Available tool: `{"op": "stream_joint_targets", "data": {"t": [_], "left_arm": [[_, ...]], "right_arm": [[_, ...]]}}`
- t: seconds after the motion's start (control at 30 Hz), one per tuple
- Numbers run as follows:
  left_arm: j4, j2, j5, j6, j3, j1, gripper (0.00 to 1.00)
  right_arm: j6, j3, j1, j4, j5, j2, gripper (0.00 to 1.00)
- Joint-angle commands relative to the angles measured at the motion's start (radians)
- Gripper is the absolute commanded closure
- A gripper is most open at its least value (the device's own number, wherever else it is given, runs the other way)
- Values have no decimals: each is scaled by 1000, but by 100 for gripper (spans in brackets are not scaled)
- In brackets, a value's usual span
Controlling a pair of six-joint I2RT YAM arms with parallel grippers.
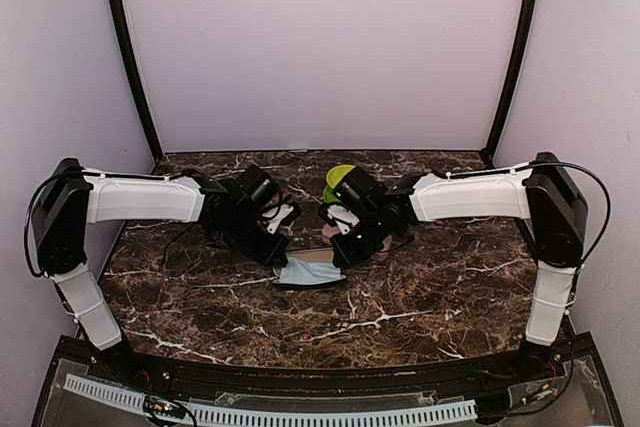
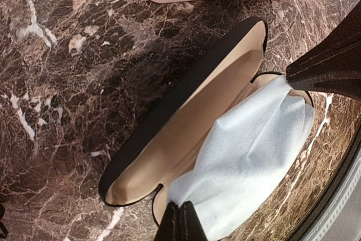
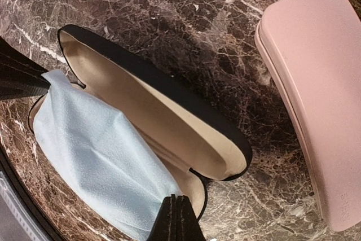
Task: Organize the sunglasses
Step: Place the folded cleaning cloth in the sunglasses case.
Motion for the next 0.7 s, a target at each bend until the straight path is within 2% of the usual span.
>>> {"op": "stream_joint_targets", "data": {"t": [0.0, 0.67], "left_arm": [[-39, 11, 6, 22, 30, 7, 100], [-29, -3, 62, -6, -41, 6, 98]], "right_arm": [[0, 20, -9, 0, -10, 13, 100], [-2, 12, -9, -4, -33, 33, 100]]}}
